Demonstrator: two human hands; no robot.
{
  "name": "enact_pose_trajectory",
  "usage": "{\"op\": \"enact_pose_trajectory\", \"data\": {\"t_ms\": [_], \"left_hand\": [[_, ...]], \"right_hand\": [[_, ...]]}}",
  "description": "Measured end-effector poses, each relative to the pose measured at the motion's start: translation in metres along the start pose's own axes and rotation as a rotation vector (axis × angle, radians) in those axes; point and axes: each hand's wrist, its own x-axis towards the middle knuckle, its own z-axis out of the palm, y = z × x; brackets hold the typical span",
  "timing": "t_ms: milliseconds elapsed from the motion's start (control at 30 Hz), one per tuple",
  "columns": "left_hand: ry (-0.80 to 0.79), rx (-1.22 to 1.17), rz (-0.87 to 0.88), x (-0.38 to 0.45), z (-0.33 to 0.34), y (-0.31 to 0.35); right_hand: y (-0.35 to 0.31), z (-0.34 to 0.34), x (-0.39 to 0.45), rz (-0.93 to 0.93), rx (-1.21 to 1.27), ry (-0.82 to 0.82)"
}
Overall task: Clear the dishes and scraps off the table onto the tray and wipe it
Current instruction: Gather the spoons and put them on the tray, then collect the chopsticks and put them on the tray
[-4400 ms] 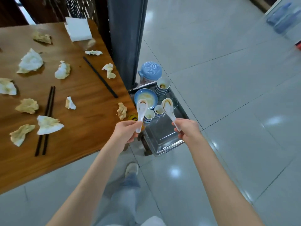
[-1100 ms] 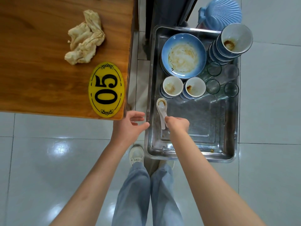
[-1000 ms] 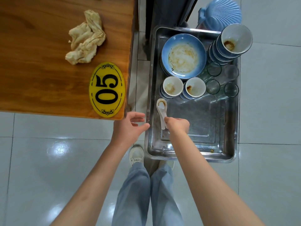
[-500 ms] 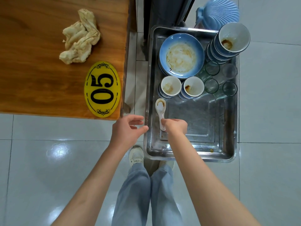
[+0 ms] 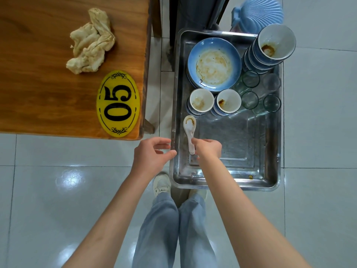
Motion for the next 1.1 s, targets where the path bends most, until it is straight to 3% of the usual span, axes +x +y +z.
{"op": "enact_pose_trajectory", "data": {"t_ms": [400,767,1100], "left_hand": [[-0.007,-0.023,0.038,-0.020,-0.015,0.031],[0.029,-0.138,0.094,-0.101,-0.067,0.092],[0.258,-0.213,0.195,-0.184,-0.153,0.130]], "right_hand": [[-0.021,-0.059,-0.036,-0.257,-0.124,0.002],[-0.052,-0.157,-0.141,-0.584,-0.225,-0.156],[-0.088,-0.183,-0.242,-0.927,-0.384,-0.375]]}}
